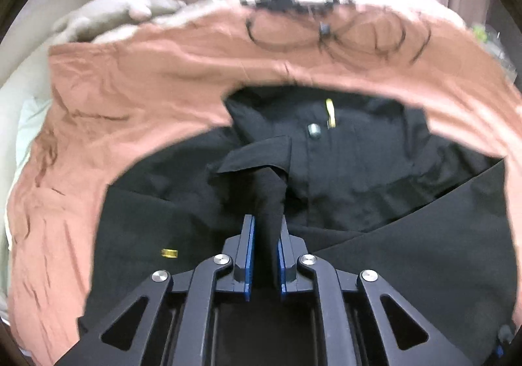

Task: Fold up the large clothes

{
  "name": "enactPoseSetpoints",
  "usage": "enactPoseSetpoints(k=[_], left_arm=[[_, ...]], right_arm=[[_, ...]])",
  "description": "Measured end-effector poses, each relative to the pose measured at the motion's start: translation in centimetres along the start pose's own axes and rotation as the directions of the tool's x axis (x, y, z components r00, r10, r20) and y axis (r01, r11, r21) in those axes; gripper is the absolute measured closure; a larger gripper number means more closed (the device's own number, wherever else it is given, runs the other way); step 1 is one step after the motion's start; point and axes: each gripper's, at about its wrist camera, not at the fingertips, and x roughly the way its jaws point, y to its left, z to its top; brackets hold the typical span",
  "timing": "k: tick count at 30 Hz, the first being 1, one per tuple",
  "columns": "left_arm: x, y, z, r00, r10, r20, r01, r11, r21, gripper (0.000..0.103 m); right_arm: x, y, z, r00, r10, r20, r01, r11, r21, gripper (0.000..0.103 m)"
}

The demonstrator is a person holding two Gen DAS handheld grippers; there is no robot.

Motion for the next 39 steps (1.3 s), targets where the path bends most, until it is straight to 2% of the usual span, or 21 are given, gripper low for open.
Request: enactPoseSetpoints(k=[2, 5, 8, 13, 18, 21, 23, 26, 28, 39], left_arm=[[-2.6, 1.9, -0.5, 0.999, -0.022, 0.050, 0.023, 0.999, -0.034, 0.091], [-5.5, 4.9, -2.0, 0.995, -0.060, 0.073, 0.068, 0.991, -0.113, 0.091], [-7.3, 8.5, -4.3, 0.993, -0.097, 0.074, 0.110, 0.972, -0.210, 0.091], [-8.1, 12.6, -8.5, 0.990, -0.135, 0.035, 0.139, 0.942, -0.305, 0.091], [-6.2, 16.0, -11.7, 0.974, -0.223, -0.042, 0.185, 0.888, -0.421, 0.078], [-5.1, 18.0, -13.9, 0.964, -0.262, -0.048, 0.201, 0.834, -0.514, 0.068], [-4.1, 18.7, -14.9, 0.961, -0.270, -0.059, 0.196, 0.815, -0.545, 0.068], [-2.7, 19.1, -15.1, 0.958, -0.280, -0.061, 0.200, 0.806, -0.557, 0.068], [-2.0, 19.3, -14.8, 0.963, -0.264, -0.054, 0.189, 0.805, -0.563, 0.068], [1.2, 20.5, -12.0, 0.984, -0.165, -0.061, 0.113, 0.857, -0.502, 0.071]], right_arm=[[0.0, -0.1, 0.0, 1.000, 0.006, -0.002, -0.006, 1.000, 0.006, 0.078], [0.0, -0.2, 0.0, 1.000, 0.015, -0.003, -0.015, 1.000, 0.020, 0.078], [0.0, -0.2, -0.1, 1.000, 0.014, -0.005, -0.014, 1.000, 0.020, 0.078], [0.1, -0.4, -0.1, 1.000, 0.023, -0.015, -0.023, 0.999, 0.027, 0.078], [0.2, -0.4, -0.2, 0.999, 0.026, -0.021, -0.025, 0.999, 0.029, 0.078], [0.2, -0.8, -0.2, 0.998, 0.041, -0.038, -0.039, 0.998, 0.053, 0.078], [0.1, -1.1, -0.2, 0.997, 0.059, -0.051, -0.055, 0.995, 0.083, 0.077], [0.1, -0.8, -0.3, 0.997, 0.052, -0.060, -0.048, 0.996, 0.069, 0.076], [0.1, -0.6, -0.4, 0.997, 0.045, -0.061, -0.042, 0.997, 0.061, 0.076], [0.8, 0.2, -0.4, 0.997, 0.032, -0.073, -0.030, 0.999, 0.029, 0.076]])
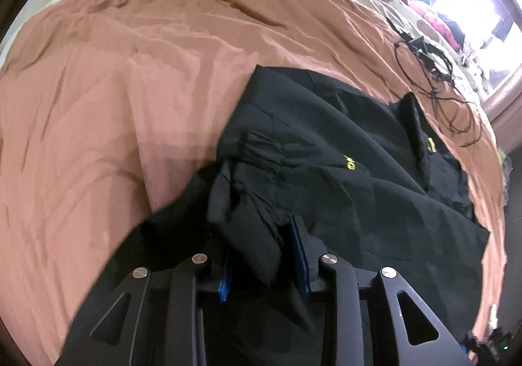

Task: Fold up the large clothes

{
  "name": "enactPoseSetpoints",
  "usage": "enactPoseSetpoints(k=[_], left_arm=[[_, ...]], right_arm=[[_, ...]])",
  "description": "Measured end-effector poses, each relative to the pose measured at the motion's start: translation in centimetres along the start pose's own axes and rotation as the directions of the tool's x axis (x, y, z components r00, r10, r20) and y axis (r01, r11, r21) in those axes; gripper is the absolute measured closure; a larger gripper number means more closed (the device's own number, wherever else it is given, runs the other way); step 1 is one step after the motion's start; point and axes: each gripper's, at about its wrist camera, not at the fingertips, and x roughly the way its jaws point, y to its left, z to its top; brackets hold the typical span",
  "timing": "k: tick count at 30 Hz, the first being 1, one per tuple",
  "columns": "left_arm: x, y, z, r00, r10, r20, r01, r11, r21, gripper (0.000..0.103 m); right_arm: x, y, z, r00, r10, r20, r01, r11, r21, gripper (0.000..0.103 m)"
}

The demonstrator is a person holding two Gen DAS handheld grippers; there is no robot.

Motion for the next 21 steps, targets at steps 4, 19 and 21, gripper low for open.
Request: enactPoseSetpoints(k=[4, 19, 21], left_arm=[[0.0, 0.7, 0.3, 1.000, 0.028, -0.009, -0.028, 0.999, 0.019, 0.071], [-11.6, 3.3, -4.2, 0.994, -0.099, 0.041, 0.095, 0.992, 0.085, 0.026], [-13.6, 3.4, -5.4, 0.992, -0.115, 0.055, 0.109, 0.988, 0.114, 0.026]], right_arm=[[0.4, 0.5, 0.1, 0.999, -0.007, -0.033, 0.005, 0.999, -0.033, 0.069], [-6.2, 1.5, -3.9, 1.000, 0.026, 0.001, -0.025, 0.975, -0.219, 0.025], [-7.9, 0.9, -4.6, 0.999, 0.018, 0.032, -0.010, 0.975, -0.224, 0.024]])
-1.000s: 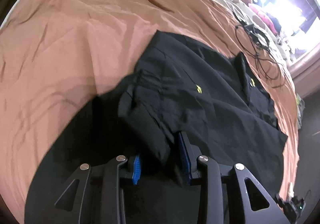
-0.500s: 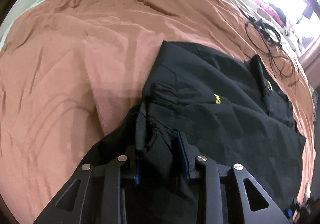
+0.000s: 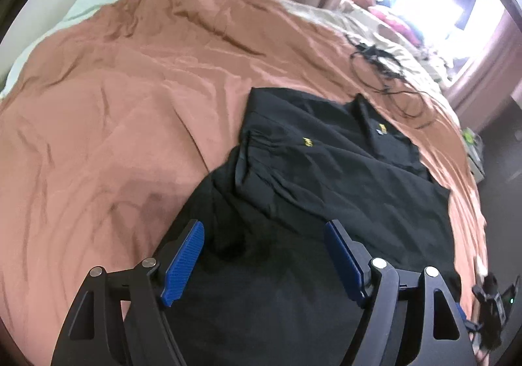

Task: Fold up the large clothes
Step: 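Open both tools and release the folded shirt onto the bed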

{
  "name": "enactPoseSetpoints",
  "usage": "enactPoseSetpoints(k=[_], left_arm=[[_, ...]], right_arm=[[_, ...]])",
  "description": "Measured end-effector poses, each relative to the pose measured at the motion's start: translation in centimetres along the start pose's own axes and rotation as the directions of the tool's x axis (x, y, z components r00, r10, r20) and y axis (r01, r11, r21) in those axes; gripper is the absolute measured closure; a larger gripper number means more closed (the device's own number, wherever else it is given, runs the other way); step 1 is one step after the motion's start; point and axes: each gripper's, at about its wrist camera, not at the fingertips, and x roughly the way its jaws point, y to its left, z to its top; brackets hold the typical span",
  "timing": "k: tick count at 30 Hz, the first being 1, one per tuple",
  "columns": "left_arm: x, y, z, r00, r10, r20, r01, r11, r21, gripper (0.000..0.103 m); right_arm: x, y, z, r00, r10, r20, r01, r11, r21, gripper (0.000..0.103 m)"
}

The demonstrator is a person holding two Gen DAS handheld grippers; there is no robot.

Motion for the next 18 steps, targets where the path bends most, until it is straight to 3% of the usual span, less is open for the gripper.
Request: enactPoseSetpoints(k=[6, 11, 16, 18], left_arm=[[-6.5, 0.0, -3.7, 0.997, -0.056, 0.044, 0.054, 0.998, 0.043, 0.026], [-11.5, 1.0, -7.1, 0.991, -0.102, 0.087, 0.097, 0.994, 0.054, 0.026], [-16.5, 2.9, -10.8, 0.979, -0.121, 0.162, 0.120, 0.993, 0.013, 0.009], [-17.9, 3.3, -12.2, 0.976, -0.127, 0.177, 0.128, 0.992, 0.007, 0.008]], right_arm=[[-6.3, -1.5, -2.3, 0.994, -0.037, 0.102, 0.040, 0.999, -0.026, 0.024], [-10.0, -2.0, -5.1, 0.995, -0.032, 0.100, 0.039, 0.997, -0.072, 0.024], [-13.9, -1.5, -7.6, 0.993, 0.002, 0.118, 0.014, 0.990, -0.137, 0.024], [-15.4, -1.5, -8.6, 0.992, 0.015, 0.127, 0.005, 0.989, -0.151, 0.016]])
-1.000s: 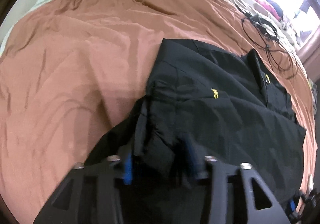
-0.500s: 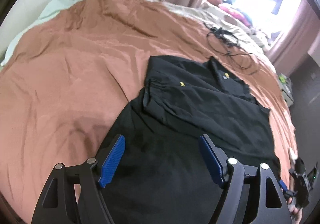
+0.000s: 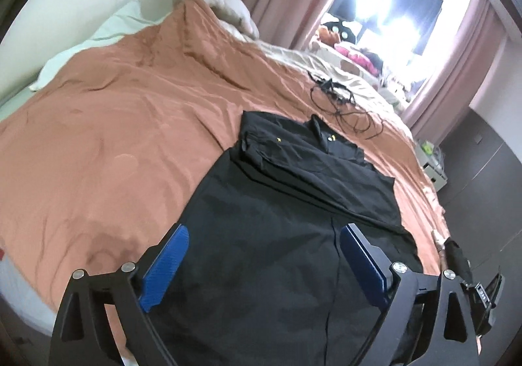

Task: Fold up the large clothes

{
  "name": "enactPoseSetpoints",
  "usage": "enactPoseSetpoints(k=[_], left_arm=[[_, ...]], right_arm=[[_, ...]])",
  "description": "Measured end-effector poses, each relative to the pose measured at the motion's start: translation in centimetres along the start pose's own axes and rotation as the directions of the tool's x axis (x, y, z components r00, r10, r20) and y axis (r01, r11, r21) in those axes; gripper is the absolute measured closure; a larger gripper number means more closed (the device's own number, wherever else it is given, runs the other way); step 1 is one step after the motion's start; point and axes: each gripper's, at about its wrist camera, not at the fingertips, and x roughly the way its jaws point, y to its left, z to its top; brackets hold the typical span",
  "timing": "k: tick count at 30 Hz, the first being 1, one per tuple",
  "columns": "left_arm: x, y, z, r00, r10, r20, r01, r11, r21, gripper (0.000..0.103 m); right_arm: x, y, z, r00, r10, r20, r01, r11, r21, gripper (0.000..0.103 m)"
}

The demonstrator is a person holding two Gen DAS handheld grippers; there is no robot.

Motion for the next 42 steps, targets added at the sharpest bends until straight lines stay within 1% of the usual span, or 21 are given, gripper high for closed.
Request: enactPoseSetpoints(k=[1, 6, 7, 9, 10, 15, 19, 21, 25, 29, 32, 37, 39, 41, 42], left_arm=[[-0.9, 0.1, -0.7, 1.000, -0.009, 0.004, 0.009, 1.000, -0.006, 0.007], [-4.1, 0.7, -3.2, 0.999, -0.032, 0.018, 0.033, 0.999, -0.023, 0.003], [-4.6, 0.9, -3.7, 0.999, -0.041, 0.019, 0.041, 0.999, -0.026, 0.001], [-5.7, 1.1, -4.9, 0.999, -0.045, 0.022, 0.046, 0.998, -0.030, 0.000], [-6.1, 1.2, -5.4, 0.999, -0.046, 0.026, 0.047, 0.998, -0.032, 0.000], [-7.9, 2.0, -8.1, 0.997, -0.069, 0.030, 0.070, 0.996, -0.054, 0.000], [-8.9, 1.7, -10.6, 0.996, -0.083, 0.028, 0.084, 0.996, -0.023, 0.000], [-9.1, 1.8, -11.7, 0.995, -0.095, 0.019, 0.095, 0.995, -0.023, 0.000], [-9.4, 1.8, -13.6, 0.994, -0.109, 0.001, 0.109, 0.994, -0.010, 0.000], [-9.6, 2.4, -15.2, 0.992, -0.124, -0.012, 0.124, 0.992, -0.032, 0.001], [-9.8, 2.9, -16.0, 0.991, -0.135, -0.017, 0.135, 0.990, -0.030, 0.001], [-10.3, 4.0, -16.4, 0.991, -0.130, -0.020, 0.130, 0.991, -0.033, 0.001], [-10.3, 4.6, -16.2, 0.993, -0.118, -0.006, 0.118, 0.992, -0.050, 0.001], [-9.8, 5.2, -16.2, 0.992, -0.122, -0.014, 0.120, 0.990, -0.080, 0.003], [-9.5, 5.3, -16.3, 0.992, -0.123, -0.026, 0.121, 0.989, -0.087, 0.007]], right_arm=[[-1.1, 0.0, -0.5, 1.000, 0.003, 0.014, -0.003, 1.000, -0.012, 0.010], [-4.4, -0.3, -2.4, 1.000, 0.005, 0.019, -0.004, 0.998, -0.068, 0.008], [-4.9, -0.5, -2.8, 1.000, 0.000, 0.018, 0.001, 0.997, -0.079, 0.007], [-6.4, -1.3, -3.7, 1.000, -0.005, 0.023, 0.007, 0.996, -0.090, 0.004], [-7.2, -1.8, -4.1, 1.000, -0.001, 0.029, 0.003, 0.996, -0.088, 0.000], [-10.4, -3.8, -6.0, 0.999, 0.010, 0.049, -0.007, 0.997, -0.073, 0.000], [-12.6, -5.5, -7.6, 0.998, 0.011, 0.056, -0.007, 0.997, -0.072, 0.000], [-13.6, -6.4, -8.1, 0.998, 0.007, 0.059, -0.003, 0.998, -0.064, 0.000], [-15.7, -7.9, -8.9, 0.997, 0.028, 0.076, -0.026, 0.999, -0.033, 0.000], [-16.9, -7.8, -9.9, 0.997, 0.000, 0.075, 0.005, 0.998, -0.070, 0.000], [-17.5, -7.8, -10.4, 0.997, -0.012, 0.071, 0.017, 0.996, -0.083, 0.000], [-17.0, -7.7, -10.1, 0.998, -0.050, 0.040, 0.054, 0.990, -0.127, 0.000], [-16.8, -8.1, -10.2, 0.998, -0.046, 0.038, 0.050, 0.992, -0.119, 0.000], [-16.7, -8.7, -10.6, 0.999, -0.018, 0.031, 0.022, 0.994, -0.110, 0.000], [-16.6, -8.9, -10.6, 1.000, -0.016, 0.025, 0.019, 0.993, -0.113, 0.000]])
